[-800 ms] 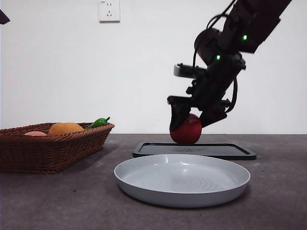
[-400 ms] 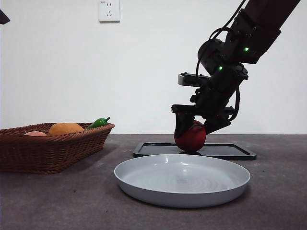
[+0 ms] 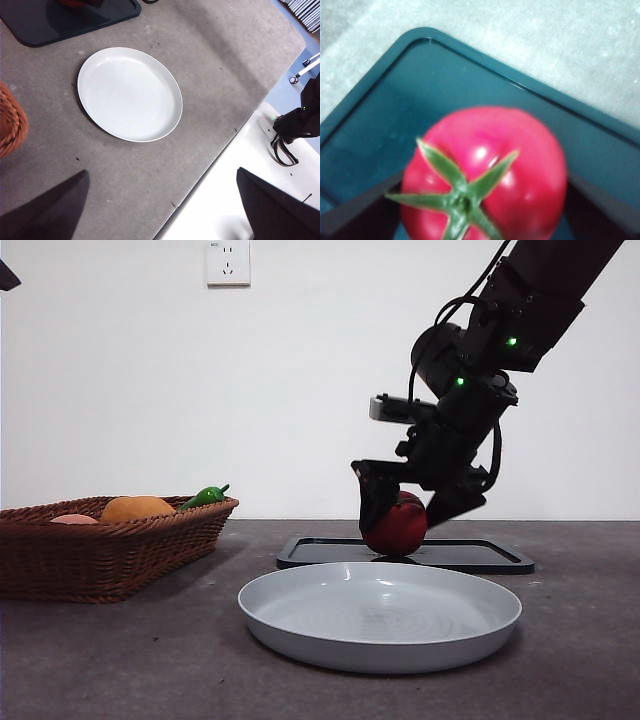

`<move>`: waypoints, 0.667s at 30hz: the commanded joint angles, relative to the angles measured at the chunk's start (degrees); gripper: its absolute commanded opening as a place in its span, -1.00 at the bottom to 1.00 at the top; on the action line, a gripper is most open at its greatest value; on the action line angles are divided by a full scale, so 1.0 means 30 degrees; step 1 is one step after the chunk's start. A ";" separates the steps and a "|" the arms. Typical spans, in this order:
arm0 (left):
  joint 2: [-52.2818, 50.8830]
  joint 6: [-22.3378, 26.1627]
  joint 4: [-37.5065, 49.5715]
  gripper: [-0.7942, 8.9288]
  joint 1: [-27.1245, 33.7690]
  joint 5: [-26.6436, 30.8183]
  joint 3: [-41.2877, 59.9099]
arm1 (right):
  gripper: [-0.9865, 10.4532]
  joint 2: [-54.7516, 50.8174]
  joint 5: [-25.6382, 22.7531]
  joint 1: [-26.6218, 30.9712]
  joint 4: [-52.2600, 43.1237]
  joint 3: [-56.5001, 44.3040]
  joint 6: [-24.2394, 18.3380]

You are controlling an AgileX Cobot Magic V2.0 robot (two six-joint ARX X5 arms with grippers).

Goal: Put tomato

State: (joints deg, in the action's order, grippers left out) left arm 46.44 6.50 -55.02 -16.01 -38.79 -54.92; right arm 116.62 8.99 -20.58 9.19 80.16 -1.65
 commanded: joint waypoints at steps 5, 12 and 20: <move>0.0080 0.0109 0.0182 0.12 -0.0066 -0.0080 -0.0262 | 0.07 -0.0568 0.0029 -0.0131 0.0321 0.0313 0.0291; 0.0080 0.0109 0.0182 0.12 -0.0066 -0.0080 -0.0262 | 0.08 -0.2448 0.0058 -0.0131 0.2018 0.0313 0.0401; 0.0080 0.0109 0.0175 0.12 -0.0066 -0.0080 -0.0262 | 0.08 -0.6288 0.1821 -0.0131 0.5865 0.0313 0.0415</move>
State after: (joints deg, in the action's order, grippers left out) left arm 46.44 6.50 -55.05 -16.01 -38.79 -54.92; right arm 98.72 13.02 -20.58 25.87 80.14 -1.06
